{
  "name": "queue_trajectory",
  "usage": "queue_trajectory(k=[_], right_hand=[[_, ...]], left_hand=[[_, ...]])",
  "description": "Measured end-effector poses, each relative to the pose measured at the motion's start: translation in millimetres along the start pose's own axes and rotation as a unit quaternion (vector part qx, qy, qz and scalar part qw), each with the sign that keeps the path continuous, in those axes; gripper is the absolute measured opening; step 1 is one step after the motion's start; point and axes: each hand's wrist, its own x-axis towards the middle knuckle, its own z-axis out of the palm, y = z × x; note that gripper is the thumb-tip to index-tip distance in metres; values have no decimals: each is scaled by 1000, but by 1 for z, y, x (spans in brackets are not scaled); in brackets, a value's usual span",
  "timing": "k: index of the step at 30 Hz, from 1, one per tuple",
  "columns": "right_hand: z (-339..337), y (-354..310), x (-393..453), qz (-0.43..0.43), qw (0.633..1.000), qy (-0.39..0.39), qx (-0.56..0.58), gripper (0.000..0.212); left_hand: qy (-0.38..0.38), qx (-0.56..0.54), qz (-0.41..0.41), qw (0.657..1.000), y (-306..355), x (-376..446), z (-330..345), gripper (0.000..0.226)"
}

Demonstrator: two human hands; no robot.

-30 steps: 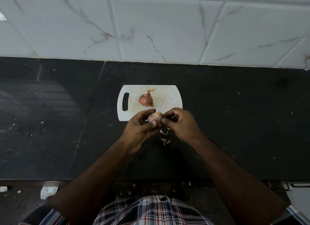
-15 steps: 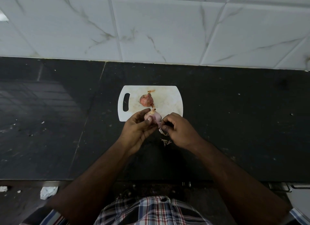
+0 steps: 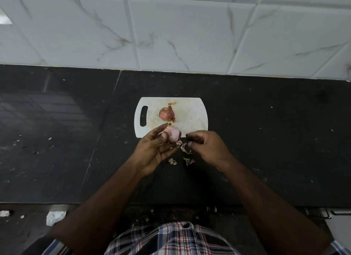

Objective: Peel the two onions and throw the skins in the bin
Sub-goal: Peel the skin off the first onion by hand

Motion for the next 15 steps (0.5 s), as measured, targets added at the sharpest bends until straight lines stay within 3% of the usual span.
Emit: queue_trajectory(k=[3, 9, 15], right_hand=[[5, -11, 4, 72, 978, -14, 194, 43], [7, -13, 5, 64, 968, -53, 236, 35], [6, -13, 3, 29, 980, -50, 188, 33]], left_hand=[[-16, 16, -2, 1000, -3, 0, -1, 43], [-52, 26, 10, 998, -5, 0, -2, 44], [-74, 27, 16, 997, -7, 2, -8, 48]])
